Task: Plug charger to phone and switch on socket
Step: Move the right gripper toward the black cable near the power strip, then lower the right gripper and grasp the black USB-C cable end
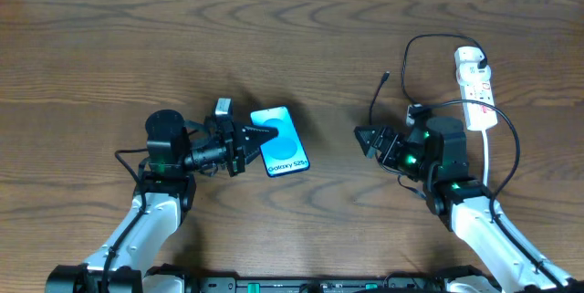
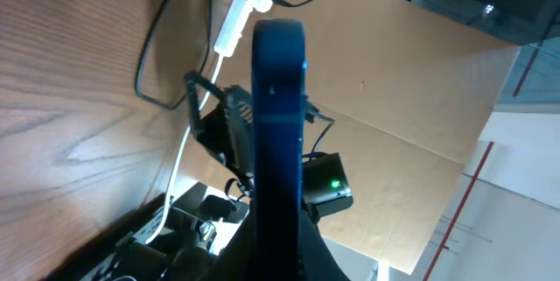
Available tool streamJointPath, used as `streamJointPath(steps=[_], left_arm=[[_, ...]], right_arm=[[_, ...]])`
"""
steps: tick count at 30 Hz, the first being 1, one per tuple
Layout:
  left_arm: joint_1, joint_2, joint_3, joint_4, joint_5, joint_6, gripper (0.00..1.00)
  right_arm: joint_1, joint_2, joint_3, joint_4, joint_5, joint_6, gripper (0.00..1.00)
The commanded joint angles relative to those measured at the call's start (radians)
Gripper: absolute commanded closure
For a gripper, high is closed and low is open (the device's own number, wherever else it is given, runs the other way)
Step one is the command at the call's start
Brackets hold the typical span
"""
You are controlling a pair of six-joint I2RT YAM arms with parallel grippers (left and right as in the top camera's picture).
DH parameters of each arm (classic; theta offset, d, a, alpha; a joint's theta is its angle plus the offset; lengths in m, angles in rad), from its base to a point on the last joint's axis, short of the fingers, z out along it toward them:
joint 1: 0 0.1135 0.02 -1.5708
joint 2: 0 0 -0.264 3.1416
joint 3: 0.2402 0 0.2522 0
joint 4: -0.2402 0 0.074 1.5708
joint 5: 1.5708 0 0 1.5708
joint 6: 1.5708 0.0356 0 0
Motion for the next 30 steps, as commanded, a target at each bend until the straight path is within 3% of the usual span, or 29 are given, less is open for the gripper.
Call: streamJointPath(steps=[1, 6, 11, 19, 30], left_arm=[[-0.002, -0.002, 0.011, 0.034, 0.012, -0.035, 0.92], [-0.002, -0.002, 0.011, 0.04, -0.009, -0.035, 0.93], [-0.002, -0.001, 0.036, 0.04, -0.02, -0.044, 0.93], [-0.005, 0.085, 0.166, 0.04, -0.019, -0.019, 0.92], [-0.094, 0.371, 0.317, 0.044, 0.064, -0.016, 0.93]], right_arm=[[-0.008, -0.019, 0.089, -0.113, 0.1, -0.014, 0.07], [-0.008, -0.019, 0.301, -0.436, 0.29, -0.066, 0.12], [0.007, -0.019, 0.473, -0.615, 0.457, -0.069, 0.12], [0.025, -0.018, 0.634, -0.745, 0.52, -0.069, 0.12], [0.025, 0.047, 0.695, -0.775, 0.512, -0.057, 0.12]])
